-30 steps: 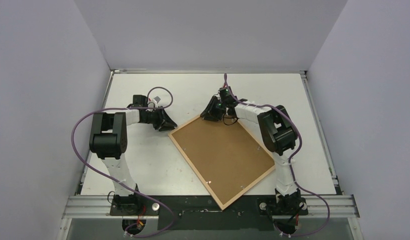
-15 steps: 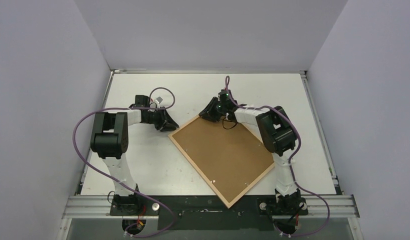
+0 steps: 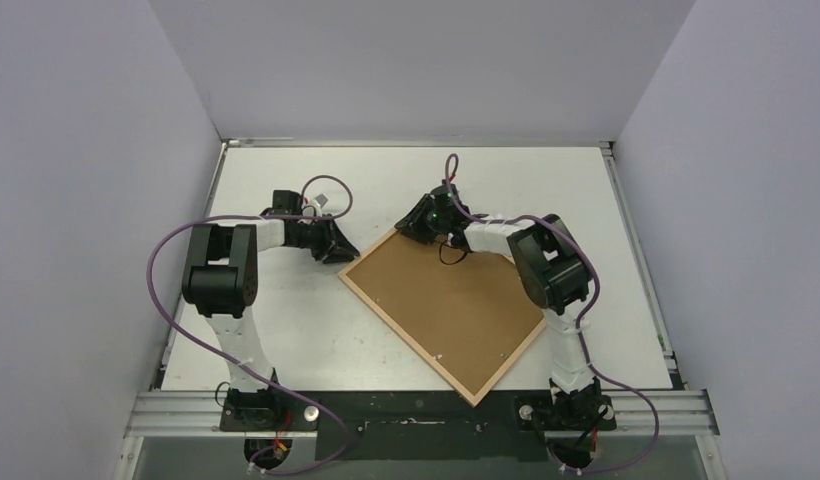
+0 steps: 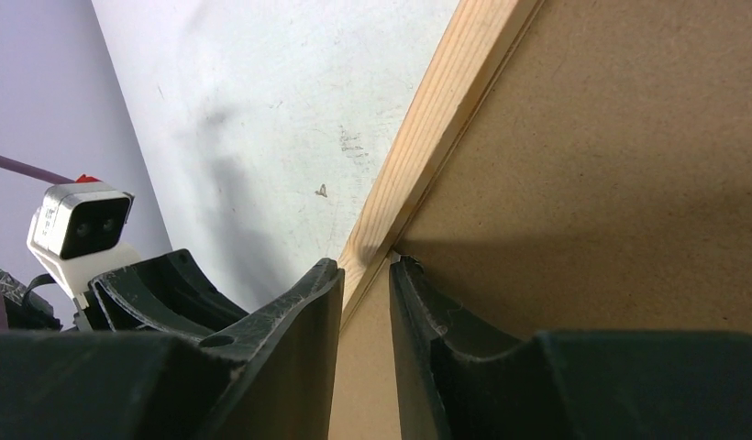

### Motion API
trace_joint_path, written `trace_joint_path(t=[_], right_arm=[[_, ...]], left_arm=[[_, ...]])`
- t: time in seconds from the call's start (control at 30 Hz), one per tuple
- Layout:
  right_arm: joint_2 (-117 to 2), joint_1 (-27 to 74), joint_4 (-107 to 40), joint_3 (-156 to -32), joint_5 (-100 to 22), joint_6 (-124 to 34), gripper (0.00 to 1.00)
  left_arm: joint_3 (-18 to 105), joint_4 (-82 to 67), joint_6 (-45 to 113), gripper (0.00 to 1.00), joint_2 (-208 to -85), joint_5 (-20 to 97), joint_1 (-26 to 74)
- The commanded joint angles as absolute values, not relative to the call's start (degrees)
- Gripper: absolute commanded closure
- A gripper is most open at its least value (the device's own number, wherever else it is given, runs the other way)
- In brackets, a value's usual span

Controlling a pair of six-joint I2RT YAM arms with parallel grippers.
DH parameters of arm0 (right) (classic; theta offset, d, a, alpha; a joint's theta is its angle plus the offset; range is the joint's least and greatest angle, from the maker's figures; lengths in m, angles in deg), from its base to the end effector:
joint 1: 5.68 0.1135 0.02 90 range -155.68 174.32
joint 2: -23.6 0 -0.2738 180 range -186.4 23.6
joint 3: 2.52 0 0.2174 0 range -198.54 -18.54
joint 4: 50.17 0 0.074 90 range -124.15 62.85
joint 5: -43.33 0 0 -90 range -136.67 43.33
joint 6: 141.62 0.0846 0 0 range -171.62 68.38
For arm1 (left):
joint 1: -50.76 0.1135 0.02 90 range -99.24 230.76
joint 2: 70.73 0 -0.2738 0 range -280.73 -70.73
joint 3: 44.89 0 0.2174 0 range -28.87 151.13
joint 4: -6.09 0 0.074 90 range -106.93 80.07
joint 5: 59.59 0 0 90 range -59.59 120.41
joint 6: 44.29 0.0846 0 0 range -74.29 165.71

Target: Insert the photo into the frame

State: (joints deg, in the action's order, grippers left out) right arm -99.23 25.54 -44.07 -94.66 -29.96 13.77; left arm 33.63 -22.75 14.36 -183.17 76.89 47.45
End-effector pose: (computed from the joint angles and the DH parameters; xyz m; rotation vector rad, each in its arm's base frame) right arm 0.3975 0.2694 0.1398 0.5533 2.4201 1.1678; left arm 0.3613 -0.0823 0.1277 -0.3747 2.6396 -1.2784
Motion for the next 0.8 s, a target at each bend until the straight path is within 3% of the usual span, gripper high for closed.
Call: trace_joint_path(t=[0.0,0.17,0.33,0.57,0.77], right_arm=[[-100.11,25.94,-48.78,-95.74,-31.22,12.91,0.72],[-94.76,24.14,-50.76,-94.14,-29.46,11.31,0.67],[-88.79,20.07,-46.46,-92.91,-29.49,8.16,0.62],[-78.61,11.51,-14.7,-94.47,-42.49,-3.07,0.59],[-64.28,10.57,6.08,-90.15,-65.15,-10.84,0.27]], left_arm=[[33.97,-22.94,13.21,0.76,-183.65,80.77,45.93],[36.05,-23.16,13.1,0.74,-184.09,80.75,45.93],[40.37,-24.76,14.1,0.64,-185.67,80.49,45.85],[44.75,-26.96,15.36,0.6,-188.14,79.68,45.67],[48.56,-27.06,17.66,0.47,-190.73,78.3,45.31]])
